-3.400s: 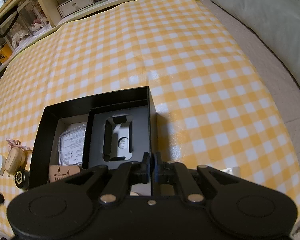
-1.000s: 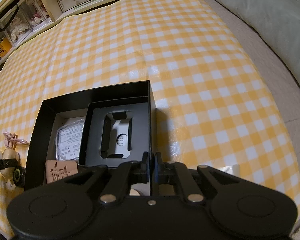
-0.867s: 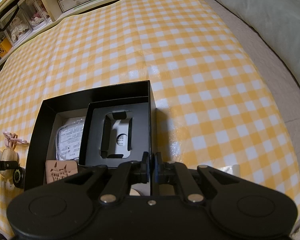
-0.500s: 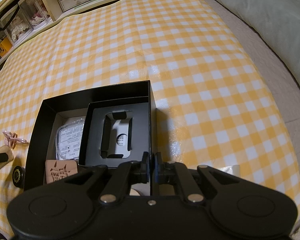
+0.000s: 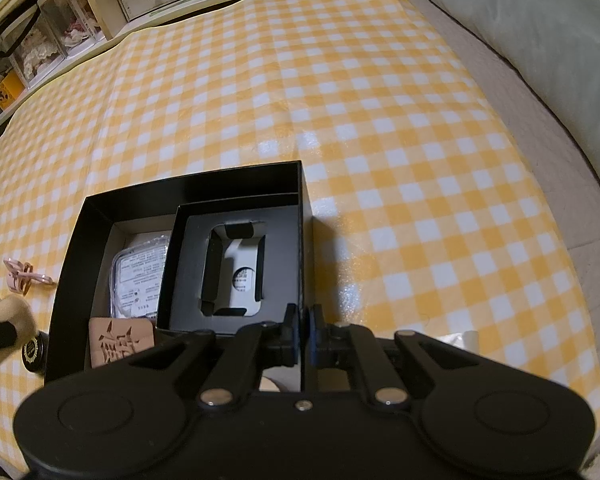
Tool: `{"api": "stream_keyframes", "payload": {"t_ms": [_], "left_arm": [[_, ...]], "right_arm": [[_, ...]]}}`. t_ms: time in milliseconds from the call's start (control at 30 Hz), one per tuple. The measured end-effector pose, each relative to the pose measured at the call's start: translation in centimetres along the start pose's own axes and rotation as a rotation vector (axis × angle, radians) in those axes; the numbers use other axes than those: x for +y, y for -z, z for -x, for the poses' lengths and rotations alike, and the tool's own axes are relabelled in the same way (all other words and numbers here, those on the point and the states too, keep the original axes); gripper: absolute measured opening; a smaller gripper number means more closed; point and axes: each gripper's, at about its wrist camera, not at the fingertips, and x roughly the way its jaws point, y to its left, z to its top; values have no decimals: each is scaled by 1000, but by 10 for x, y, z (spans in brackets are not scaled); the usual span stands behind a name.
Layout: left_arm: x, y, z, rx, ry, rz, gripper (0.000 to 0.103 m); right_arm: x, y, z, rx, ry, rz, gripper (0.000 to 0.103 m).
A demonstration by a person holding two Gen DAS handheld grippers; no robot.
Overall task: Organize rigid objects
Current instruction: 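Carry the gold earbud case with the left tool into the large black box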
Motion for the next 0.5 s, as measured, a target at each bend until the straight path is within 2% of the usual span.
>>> {"api": "stream_keyframes", "payload": {"t_ms": [67, 267, 500], "left_arm": [[-8, -1, -2, -26, -8, -31, 45], [-25, -5, -6, -70, 46, -65, 45], [-49, -1, -23, -88, 54, -241, 45]], "right_arm": [[0, 0, 0, 0, 0, 0, 6], [0, 1, -1, 0, 1, 3, 6], [1, 2, -1, 0, 5, 9, 6]]}}
